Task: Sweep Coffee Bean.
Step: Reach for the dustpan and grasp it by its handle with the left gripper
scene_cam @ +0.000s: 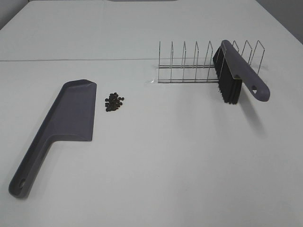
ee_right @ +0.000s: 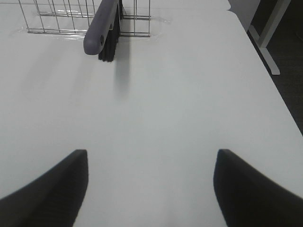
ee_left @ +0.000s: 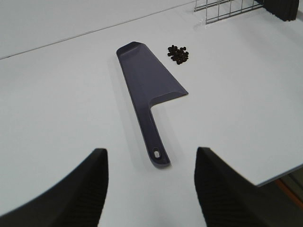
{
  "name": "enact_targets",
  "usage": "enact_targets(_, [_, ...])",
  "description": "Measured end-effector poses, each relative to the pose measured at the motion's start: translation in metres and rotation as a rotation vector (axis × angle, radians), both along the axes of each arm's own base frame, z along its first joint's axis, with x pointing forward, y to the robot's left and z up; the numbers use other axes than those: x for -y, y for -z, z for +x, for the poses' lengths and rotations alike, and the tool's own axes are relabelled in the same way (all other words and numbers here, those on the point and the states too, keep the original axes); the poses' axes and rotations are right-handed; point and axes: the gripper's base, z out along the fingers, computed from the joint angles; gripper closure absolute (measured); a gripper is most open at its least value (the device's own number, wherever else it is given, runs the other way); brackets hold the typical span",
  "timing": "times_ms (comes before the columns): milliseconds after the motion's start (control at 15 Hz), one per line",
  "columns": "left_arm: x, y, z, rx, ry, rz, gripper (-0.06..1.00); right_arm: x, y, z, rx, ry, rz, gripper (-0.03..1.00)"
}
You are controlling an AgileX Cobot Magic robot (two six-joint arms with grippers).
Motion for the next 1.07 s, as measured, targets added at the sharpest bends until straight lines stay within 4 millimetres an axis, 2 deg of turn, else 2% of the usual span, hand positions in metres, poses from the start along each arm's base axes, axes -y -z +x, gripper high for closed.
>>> enact_targets(1067, [-0.0012, 0.0000, 0.0003, 0.003, -0.009, 0.013, 0.41, 0.0000, 0.0000, 0.0000, 0.000, 0.000, 0.000, 0.26])
